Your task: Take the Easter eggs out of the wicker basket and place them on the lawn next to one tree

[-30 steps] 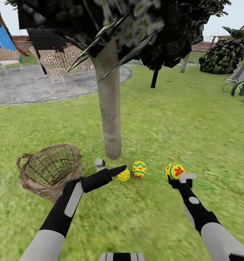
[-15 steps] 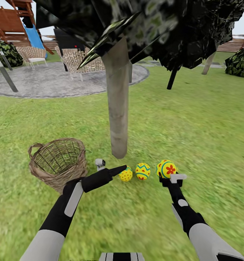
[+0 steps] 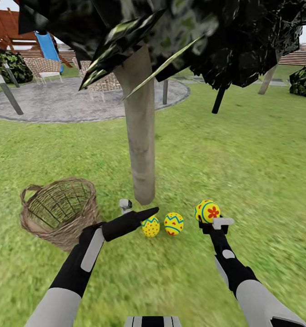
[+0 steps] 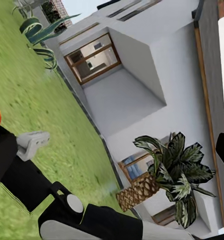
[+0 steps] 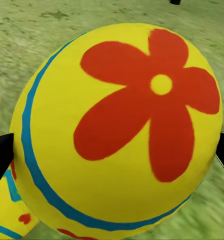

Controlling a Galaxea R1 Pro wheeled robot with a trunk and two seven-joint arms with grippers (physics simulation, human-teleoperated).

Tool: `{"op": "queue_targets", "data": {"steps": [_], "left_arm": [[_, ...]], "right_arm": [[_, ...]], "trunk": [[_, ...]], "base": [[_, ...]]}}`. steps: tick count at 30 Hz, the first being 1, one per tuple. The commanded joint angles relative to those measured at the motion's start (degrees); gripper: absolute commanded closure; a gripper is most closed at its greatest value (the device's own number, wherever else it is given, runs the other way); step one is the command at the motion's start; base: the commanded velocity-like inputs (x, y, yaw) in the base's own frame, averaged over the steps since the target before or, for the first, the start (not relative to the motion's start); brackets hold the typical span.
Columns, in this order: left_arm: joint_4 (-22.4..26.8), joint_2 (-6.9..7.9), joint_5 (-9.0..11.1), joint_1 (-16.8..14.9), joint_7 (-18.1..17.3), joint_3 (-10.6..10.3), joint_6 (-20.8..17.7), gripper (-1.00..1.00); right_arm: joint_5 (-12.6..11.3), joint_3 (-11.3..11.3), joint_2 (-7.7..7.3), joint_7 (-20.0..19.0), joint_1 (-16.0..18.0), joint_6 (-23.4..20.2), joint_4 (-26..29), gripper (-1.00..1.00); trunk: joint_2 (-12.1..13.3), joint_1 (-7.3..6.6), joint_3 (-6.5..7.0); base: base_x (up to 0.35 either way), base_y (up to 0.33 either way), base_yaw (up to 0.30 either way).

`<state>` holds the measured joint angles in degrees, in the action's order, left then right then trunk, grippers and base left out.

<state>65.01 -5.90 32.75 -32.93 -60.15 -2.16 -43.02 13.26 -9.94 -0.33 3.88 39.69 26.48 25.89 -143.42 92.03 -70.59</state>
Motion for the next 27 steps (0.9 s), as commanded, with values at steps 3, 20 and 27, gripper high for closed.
{"op": "queue_targets", "data": {"steps": [3,20,27], "left_arm": [[-0.4,0.04,0.6,0.0,0.0,0.1,-0.3,-1.0],[-0.1,0.1,1.7,0.0,-0.1,0.0,-0.3,-1.0],[-0.4,0.1,1.7,0.0,-0.1,0.0,-0.3,-1.0]], "right_arm": [[0.6,-0.2,0.21,0.3,0.0,-0.1,-0.1,1.0],[0.0,-0.2,-0.06,-0.1,0.0,-0.4,-0.1,1.0],[0.3,-0.2,0.38,1.6,0.1,-0.4,0.0,1.0]], "trunk": [[0.0,0.02,-0.04],[-0.2,0.4,-3.37],[-0.3,0.58,-4.92]], "base": [[0.1,-0.08,0.0],[0.002,-0.002,0.0],[0.0,0.0,0.0]]}}
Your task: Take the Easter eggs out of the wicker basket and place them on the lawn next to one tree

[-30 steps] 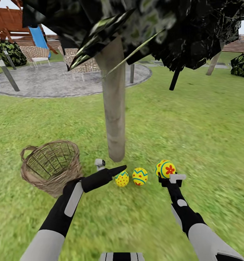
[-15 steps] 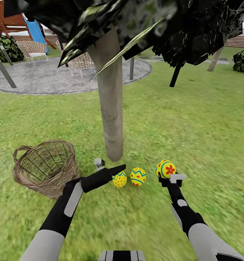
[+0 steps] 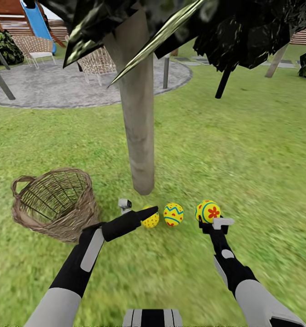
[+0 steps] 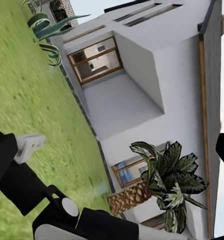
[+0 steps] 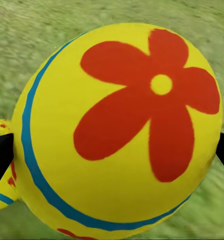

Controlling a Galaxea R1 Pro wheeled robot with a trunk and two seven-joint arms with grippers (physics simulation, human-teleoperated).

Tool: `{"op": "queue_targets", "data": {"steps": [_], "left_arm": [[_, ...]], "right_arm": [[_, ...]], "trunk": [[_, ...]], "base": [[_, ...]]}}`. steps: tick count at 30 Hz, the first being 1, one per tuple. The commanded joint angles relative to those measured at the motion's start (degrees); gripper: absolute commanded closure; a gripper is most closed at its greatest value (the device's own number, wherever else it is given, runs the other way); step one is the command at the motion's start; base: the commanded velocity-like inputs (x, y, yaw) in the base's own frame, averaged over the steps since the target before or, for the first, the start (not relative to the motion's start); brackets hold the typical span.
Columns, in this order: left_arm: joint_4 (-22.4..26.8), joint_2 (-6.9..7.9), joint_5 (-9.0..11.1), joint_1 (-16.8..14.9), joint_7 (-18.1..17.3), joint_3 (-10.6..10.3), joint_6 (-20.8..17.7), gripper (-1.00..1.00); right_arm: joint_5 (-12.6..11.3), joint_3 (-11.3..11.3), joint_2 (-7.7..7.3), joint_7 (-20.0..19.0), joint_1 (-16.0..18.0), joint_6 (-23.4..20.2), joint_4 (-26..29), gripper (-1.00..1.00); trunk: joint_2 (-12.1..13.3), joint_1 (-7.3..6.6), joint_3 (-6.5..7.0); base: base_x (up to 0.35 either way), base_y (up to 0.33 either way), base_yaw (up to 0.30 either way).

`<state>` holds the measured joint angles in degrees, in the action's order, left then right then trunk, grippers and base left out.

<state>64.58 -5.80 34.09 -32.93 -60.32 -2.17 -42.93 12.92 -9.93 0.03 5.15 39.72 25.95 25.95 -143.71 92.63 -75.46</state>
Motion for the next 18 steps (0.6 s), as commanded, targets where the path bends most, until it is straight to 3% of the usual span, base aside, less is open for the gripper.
{"op": "queue_targets", "data": {"steps": [1,3,4,6,8,11,18], "left_arm": [[-0.1,-0.04,0.3,0.0,0.0,0.0,-0.4,-1.0],[-0.1,-0.06,0.3,0.0,0.0,0.0,-0.4,-1.0],[-0.1,-0.06,0.3,0.0,0.0,0.0,-0.4,-1.0],[-0.2,-0.08,0.3,0.0,0.0,0.0,-0.5,-1.0],[-0.2,-0.09,0.3,0.0,0.0,0.0,-0.5,-1.0],[-0.2,-0.09,0.3,0.0,0.1,0.0,-0.4,-1.0],[-0.3,-0.15,0.3,0.0,0.2,-0.1,-0.4,-1.0]], "right_arm": [[0.7,-0.1,-0.08,1.6,0.1,0.1,-0.2,1.0],[0.9,0.0,-0.16,5.9,1.4,0.0,-3.7,1.0],[3.0,0.1,-0.3,7.3,6.5,0.0,-12.1,1.0],[3.9,0.1,-0.25,8.0,9.4,0.0,-16.7,1.0],[4.1,0.4,-0.06,8.3,10.7,0.0,-18.0,1.0],[6.4,2.4,0.06,8.3,11.0,0.0,-19.5,1.0],[6.8,2.7,0.9,8.8,11.0,-0.1,-19.6,1.0]], "trunk": [[0.0,0.01,-0.27],[-0.1,0.06,-0.71],[-0.1,0.09,-0.93],[-0.1,0.14,-1.37],[-0.1,0.19,-1.82],[-0.2,0.27,-2.48],[-0.3,0.45,-4.03]], "base": [[0.0,0.0,0.0],[0.0,0.0,0.0],[0.0,0.0,0.0],[0.0,0.0,0.0],[0.0,0.0,0.0],[0.0,0.0,0.0],[0.0,0.0,0.0]]}}
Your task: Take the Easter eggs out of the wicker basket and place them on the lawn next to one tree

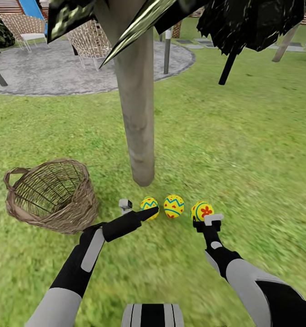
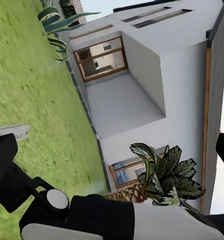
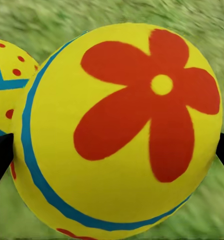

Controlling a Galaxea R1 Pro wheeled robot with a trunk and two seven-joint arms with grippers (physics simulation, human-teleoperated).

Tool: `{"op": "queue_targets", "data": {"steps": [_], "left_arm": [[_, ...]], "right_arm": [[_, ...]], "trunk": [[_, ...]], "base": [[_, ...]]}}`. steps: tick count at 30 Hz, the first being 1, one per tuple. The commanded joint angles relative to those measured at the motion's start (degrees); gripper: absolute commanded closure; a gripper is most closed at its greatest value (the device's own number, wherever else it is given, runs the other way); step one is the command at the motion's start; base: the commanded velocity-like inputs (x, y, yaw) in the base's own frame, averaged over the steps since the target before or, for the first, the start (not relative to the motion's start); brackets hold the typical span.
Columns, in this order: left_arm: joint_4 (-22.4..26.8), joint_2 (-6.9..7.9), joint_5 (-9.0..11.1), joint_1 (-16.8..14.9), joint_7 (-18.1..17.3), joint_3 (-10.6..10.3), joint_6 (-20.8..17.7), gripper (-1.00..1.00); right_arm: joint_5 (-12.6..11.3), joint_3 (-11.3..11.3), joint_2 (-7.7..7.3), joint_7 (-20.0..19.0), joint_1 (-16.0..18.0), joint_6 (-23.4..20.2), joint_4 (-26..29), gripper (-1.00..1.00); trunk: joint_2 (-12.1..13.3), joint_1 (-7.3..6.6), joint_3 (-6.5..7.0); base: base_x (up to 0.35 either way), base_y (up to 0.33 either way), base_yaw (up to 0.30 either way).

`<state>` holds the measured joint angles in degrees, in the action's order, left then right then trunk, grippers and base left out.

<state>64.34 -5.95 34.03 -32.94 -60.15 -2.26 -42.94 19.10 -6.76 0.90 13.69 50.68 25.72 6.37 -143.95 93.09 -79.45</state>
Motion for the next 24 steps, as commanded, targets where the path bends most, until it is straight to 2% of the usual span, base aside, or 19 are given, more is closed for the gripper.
{"op": "queue_targets", "data": {"steps": [1,7,19,24], "left_arm": [[0.0,0.0,0.3,0.0,0.0,0.0,-0.4,-1.0],[-0.9,0.06,0.3,0.0,-0.1,0.0,-0.4,-1.0],[-1.1,0.0,0.4,0.0,-0.2,0.0,-0.4,-1.0],[-0.9,0.02,0.4,0.0,-0.4,-0.1,-0.3,-1.0]], "right_arm": [[0.6,-0.4,0.11,0.3,0.0,0.2,0.1,1.0],[0.6,-0.5,0.11,0.3,0.0,0.1,0.5,1.0],[0.7,-0.4,0.42,0.2,0.0,0.1,0.5,1.0],[0.7,-0.4,0.38,0.3,0.0,0.1,0.5,1.0]], "trunk": [[0.0,-0.01,-0.04],[0.0,-0.01,-0.04],[0.0,-0.01,-0.04],[0.0,-0.01,-0.04]], "base": [[0.0,0.0,0.0],[0.011,0.0,0.0],[0.309,0.0,0.0],[0.043,0.0,0.0]]}}
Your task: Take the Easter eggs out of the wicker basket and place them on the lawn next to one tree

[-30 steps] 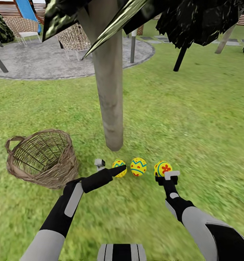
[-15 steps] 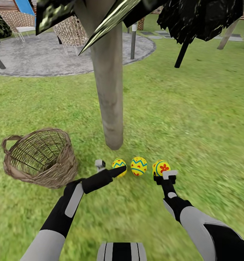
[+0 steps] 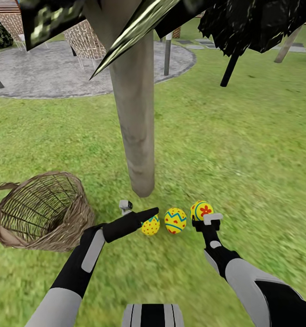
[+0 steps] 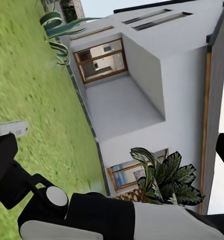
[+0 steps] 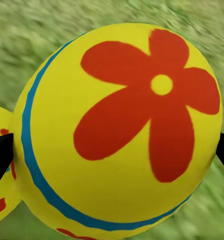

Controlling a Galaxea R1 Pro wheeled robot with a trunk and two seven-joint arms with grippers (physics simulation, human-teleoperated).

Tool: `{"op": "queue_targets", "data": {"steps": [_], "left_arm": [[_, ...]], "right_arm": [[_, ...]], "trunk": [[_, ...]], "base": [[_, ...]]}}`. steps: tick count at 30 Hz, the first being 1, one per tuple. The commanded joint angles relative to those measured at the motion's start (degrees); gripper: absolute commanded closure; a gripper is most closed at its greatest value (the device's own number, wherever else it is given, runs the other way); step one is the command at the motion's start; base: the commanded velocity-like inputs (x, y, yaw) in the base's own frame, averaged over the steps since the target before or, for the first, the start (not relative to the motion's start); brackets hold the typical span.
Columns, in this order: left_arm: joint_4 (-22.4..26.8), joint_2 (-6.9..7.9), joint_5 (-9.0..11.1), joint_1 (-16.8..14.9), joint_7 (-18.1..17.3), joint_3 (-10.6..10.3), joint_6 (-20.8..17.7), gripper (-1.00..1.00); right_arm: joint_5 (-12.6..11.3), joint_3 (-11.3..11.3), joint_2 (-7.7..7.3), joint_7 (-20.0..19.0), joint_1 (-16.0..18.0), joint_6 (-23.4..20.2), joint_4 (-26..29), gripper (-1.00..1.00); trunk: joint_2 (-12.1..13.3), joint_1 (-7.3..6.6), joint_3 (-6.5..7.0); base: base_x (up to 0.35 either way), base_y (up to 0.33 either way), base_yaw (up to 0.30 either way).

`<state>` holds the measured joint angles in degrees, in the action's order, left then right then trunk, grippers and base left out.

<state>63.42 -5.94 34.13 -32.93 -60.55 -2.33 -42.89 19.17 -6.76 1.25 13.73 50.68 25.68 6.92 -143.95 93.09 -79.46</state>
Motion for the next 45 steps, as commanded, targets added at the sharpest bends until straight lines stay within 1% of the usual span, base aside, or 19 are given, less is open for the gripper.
{"op": "queue_targets", "data": {"steps": [1,21,27,32,38,40,41,43,45], "left_arm": [[0.1,0.0,0.3,0.0,0.0,0.0,-0.4,-1.0],[-0.1,0.01,0.3,0.0,0.1,0.0,-0.4,-1.0],[-0.3,0.02,0.3,0.0,0.1,0.0,-0.4,-1.0],[-0.2,-0.02,0.3,0.0,0.2,0.0,-0.4,-1.0],[-0.3,-0.02,0.3,0.0,0.2,0.0,-0.4,-1.0],[-0.1,-0.03,0.3,0.0,0.2,0.0,-0.4,-1.0],[-0.1,-0.03,0.3,0.0,0.2,0.0,-0.4,-1.0],[-0.3,0.0,0.3,0.0,0.2,0.0,-0.4,-1.0],[-0.3,0.03,0.3,0.0,0.2,0.0,-0.4,-1.0]], "right_arm": [[0.6,-0.4,0.02,0.2,0.0,0.2,-0.1,1.0],[0.7,-0.4,0.07,0.2,0.0,0.2,0.3,1.0],[0.6,-0.4,0.06,0.2,0.0,0.2,0.3,1.0],[0.6,-0.4,0.06,0.2,0.0,0.2,0.3,1.0],[0.6,-0.4,-0.02,0.3,0.0,0.2,0.3,1.0],[0.5,-0.5,-0.04,0.4,0.0,0.2,0.3,1.0],[0.4,-0.5,-0.07,0.7,0.0,0.2,0.4,1.0],[0.5,-0.5,-0.09,3.5,0.0,0.2,0.4,1.0],[0.5,-0.5,-0.09,4.7,0.0,0.2,0.3,1.0]], "trunk": [[0.0,-0.01,-0.04],[-0.3,0.51,-4.47],[-0.3,0.51,-4.47],[-0.3,0.51,-4.47],[-0.3,0.51,-4.47],[-0.3,0.51,-4.47],[-0.3,0.51,-4.47],[-0.3,0.51,-4.47],[-0.3,0.51,-4.47]], "base": [[0.003,0.0,0.0],[0.0,0.0,0.0],[0.011,0.0,0.0],[0.277,0.0,0.0],[0.036,-0.008,0.0],[0.055,-0.208,0.0],[0.022,-0.253,0.0],[0.008,-0.1,0.0],[0.002,-0.021,0.0]]}}
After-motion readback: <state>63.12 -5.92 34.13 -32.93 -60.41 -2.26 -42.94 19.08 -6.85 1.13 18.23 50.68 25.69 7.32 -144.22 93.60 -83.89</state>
